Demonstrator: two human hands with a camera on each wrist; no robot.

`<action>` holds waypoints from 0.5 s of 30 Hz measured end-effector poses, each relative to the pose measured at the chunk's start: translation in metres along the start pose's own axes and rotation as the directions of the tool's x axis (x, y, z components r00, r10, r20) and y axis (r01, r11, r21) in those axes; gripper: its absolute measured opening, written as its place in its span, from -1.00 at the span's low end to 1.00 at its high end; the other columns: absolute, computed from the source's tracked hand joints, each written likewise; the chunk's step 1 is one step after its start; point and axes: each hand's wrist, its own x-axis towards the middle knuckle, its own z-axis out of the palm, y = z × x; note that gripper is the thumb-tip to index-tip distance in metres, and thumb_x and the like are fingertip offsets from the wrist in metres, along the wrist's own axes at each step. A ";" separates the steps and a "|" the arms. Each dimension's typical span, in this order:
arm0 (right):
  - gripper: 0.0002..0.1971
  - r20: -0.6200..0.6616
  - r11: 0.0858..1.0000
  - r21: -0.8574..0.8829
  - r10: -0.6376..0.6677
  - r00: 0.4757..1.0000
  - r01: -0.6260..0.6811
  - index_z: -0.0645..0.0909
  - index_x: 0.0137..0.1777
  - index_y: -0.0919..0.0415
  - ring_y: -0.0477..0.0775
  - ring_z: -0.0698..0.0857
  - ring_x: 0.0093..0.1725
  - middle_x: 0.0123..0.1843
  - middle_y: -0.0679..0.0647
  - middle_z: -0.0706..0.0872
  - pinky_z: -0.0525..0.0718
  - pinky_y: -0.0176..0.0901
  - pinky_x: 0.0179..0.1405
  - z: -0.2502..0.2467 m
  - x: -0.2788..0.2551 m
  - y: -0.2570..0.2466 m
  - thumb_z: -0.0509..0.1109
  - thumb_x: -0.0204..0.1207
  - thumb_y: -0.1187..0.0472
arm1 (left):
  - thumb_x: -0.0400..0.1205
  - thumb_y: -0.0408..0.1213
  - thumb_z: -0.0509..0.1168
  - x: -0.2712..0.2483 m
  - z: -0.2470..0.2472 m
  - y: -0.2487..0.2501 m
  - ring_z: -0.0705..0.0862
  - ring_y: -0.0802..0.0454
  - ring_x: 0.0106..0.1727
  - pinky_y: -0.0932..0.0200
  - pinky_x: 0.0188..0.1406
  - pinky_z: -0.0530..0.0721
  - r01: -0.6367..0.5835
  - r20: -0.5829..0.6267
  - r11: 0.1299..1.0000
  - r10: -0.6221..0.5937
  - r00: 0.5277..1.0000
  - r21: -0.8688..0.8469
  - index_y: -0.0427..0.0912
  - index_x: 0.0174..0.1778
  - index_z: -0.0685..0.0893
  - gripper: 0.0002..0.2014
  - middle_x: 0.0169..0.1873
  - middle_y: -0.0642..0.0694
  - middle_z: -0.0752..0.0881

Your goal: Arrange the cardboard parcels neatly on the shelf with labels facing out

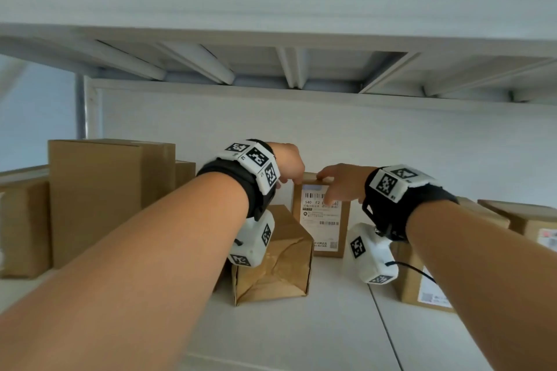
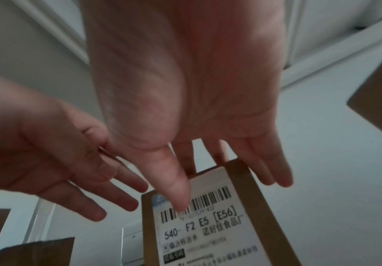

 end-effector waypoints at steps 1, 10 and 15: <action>-0.48 -0.006 1.000 0.015 -0.002 1.000 0.002 0.35 0.58 0.20 0.07 0.55 0.20 0.47 0.15 0.53 0.55 -0.12 0.26 0.000 0.000 0.001 0.28 0.61 0.31 | 0.66 -0.39 0.32 0.002 0.002 0.000 0.67 -0.18 0.33 -0.08 0.30 0.70 0.007 0.025 1.000 -0.006 1.000 -0.029 -0.27 0.62 0.37 -0.43 0.38 -0.30 0.61; -0.43 -0.008 0.991 0.132 0.032 0.999 -0.030 0.36 0.57 0.04 0.03 0.49 0.01 0.12 0.02 0.49 0.60 -0.08 0.30 -0.002 -0.010 0.011 0.33 0.57 0.34 | 0.66 -0.44 0.33 0.000 0.010 0.003 0.68 -0.22 0.34 -0.06 0.38 0.65 0.009 0.150 0.986 0.016 0.989 -0.164 -0.31 0.64 0.32 -0.40 0.45 -0.36 0.55; -0.34 0.044 0.997 -0.059 0.051 0.998 -0.048 0.27 0.63 0.07 -0.02 0.52 0.02 0.40 0.04 0.56 0.57 -0.06 0.38 -0.017 -0.038 0.007 0.41 0.55 0.08 | 0.60 -0.46 0.42 -0.014 0.006 0.011 0.68 -0.26 0.33 -0.04 0.39 0.63 0.001 0.209 0.976 0.046 0.977 -0.219 -0.25 0.68 0.26 -0.27 0.58 -0.29 0.38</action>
